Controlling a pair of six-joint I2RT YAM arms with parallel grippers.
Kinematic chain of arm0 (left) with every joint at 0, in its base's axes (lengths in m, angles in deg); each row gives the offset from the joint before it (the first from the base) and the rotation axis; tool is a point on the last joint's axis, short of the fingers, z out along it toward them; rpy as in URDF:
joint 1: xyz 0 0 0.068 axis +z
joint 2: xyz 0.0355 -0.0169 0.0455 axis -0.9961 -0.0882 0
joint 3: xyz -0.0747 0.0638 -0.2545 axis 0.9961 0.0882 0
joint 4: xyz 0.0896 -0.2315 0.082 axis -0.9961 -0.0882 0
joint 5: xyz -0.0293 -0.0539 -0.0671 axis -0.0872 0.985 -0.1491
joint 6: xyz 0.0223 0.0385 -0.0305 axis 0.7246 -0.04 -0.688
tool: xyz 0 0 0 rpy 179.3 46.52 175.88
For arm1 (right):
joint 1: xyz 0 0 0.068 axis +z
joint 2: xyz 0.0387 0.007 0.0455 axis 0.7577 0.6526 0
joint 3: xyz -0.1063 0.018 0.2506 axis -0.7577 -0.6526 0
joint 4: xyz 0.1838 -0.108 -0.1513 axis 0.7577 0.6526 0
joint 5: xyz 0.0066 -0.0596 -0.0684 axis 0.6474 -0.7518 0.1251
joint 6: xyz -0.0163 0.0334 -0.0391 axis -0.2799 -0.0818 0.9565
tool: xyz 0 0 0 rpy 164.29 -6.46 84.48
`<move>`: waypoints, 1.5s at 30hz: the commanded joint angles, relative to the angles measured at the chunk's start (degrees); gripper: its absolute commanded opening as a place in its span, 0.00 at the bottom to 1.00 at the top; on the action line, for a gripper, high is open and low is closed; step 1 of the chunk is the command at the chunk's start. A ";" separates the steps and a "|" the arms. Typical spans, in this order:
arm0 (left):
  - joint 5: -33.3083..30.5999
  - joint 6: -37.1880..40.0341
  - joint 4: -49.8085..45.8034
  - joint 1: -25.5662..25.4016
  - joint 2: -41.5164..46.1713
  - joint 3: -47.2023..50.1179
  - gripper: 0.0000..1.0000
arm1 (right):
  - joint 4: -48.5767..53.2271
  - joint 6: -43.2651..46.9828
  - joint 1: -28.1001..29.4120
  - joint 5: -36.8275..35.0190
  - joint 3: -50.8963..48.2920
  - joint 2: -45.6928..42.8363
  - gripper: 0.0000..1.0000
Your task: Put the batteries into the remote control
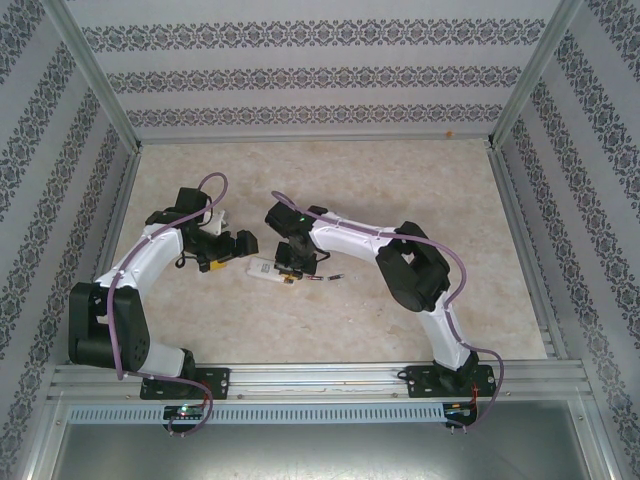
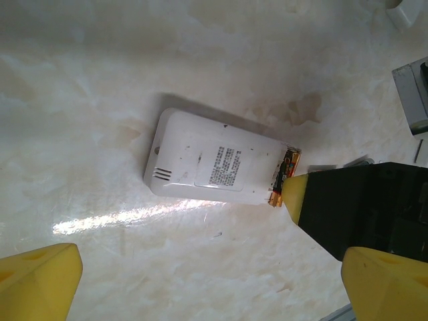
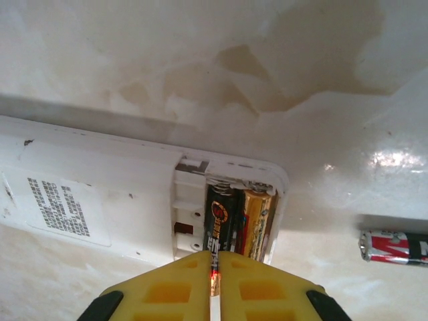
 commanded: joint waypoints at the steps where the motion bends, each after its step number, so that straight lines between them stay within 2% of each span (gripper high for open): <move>1: -0.94 0.10 0.01 0.28 1.39 0.55 1.00 | 2.45 2.53 -0.60 -4.49 1.39 4.96 0.10; 12: -1.21 0.13 0.11 0.39 1.93 0.86 1.00 | 4.56 7.03 -1.18 -9.05 4.49 5.68 0.10; 20: -0.56 -0.44 0.72 0.35 2.32 1.55 1.00 | 4.06 7.90 -0.09 -9.23 5.76 9.32 0.10; 26: -0.64 -0.58 0.74 0.32 3.03 1.65 1.00 | 2.40 8.28 -0.26 -6.02 7.70 4.46 0.12; 30: -0.70 -0.70 0.73 0.35 3.10 1.36 1.00 | 2.63 9.05 -0.43 -6.84 7.91 -1.67 0.15; 33: -0.90 -0.35 0.55 0.42 3.37 1.42 1.00 | 1.60 10.48 -1.64 -9.55 4.87 -6.08 0.20; 35: -0.90 -0.26 0.40 0.35 3.44 1.36 1.00 | 0.66 14.12 -3.11 -12.16 2.40 -8.90 0.27; 38: -1.13 0.18 -0.09 0.39 3.83 1.14 1.00 | 0.85 26.20 -5.46 -17.40 1.09 -11.94 0.42; 41: -1.50 0.45 -0.50 0.35 4.67 1.07 1.00 | 3.01 37.64 -9.64 -19.22 1.39 -12.28 0.61; 43: -1.47 -0.06 0.12 0.35 5.15 1.46 1.00 | 4.84 41.33 -13.47 -18.28 3.54 -10.73 0.68; 45: -1.17 -0.94 0.79 0.30 5.43 1.84 1.00 | 7.43 44.87 -15.62 -20.66 7.21 -8.26 0.71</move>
